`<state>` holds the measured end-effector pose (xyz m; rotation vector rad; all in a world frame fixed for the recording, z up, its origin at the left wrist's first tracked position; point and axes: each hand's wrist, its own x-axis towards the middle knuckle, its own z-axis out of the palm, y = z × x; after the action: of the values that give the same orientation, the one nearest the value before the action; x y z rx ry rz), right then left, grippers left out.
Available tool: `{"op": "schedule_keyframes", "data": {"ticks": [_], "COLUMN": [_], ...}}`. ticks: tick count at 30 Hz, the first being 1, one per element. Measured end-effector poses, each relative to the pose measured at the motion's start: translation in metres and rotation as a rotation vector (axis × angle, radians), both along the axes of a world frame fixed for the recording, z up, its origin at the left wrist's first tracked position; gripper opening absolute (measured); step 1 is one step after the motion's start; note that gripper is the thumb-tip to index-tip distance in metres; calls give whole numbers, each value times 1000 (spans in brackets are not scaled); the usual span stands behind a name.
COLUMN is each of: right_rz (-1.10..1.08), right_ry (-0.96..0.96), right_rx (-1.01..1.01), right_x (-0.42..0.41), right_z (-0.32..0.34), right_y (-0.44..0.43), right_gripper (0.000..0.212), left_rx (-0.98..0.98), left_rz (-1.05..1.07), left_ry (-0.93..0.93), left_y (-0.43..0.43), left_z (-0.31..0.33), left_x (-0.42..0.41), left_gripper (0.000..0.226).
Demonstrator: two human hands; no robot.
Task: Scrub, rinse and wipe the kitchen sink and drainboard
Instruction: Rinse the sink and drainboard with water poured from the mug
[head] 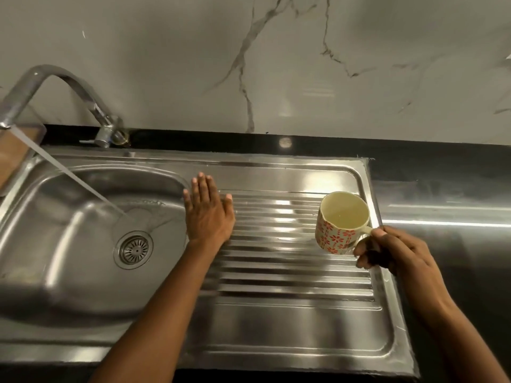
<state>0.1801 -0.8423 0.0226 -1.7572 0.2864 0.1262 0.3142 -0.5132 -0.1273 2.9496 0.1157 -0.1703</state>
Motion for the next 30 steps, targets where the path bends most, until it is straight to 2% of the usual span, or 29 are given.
{"op": "schedule_keyframes", "data": {"ticks": [3, 7, 10, 12, 16, 18, 21, 26, 30], "right_rz": [-16, -66, -115, -124, -153, -156, -154, -119, -67], "right_ry": [-6, -4, 7, 15, 28, 29, 35, 45, 17], "right_rx": [17, 9, 12, -21, -37, -36, -26, -12, -14], "right_x": [1, -8, -19, -24, -31, -30, -27, -18, -11], "right_z": [-1, 4, 13, 20, 23, 20, 18, 11, 2], "right_y": [1, -7, -19, -30, -49, -52, -52, -39, -28], "right_gripper": [38, 36, 37, 36, 43, 45, 43, 35, 37], "left_rx": [-39, -173, -125, -70, -97, -104, -110, -161, -106], "left_rz": [-115, -416, -651, -695, -650, -617, -533, -412, -157], "left_ry": [-65, -31, 53, 90, 118, 82, 51, 7, -60], "left_y": [-45, -151, -219, -252, -279, -275, -253, -179, -77], "left_z": [10, 16, 18, 18, 18, 13, 5, 3, -1], "left_x": [-6, -8, -2, 6, 14, 14, 16, 18, 15], "left_gripper": [72, 71, 94, 98, 82, 70, 66, 65, 65]}}
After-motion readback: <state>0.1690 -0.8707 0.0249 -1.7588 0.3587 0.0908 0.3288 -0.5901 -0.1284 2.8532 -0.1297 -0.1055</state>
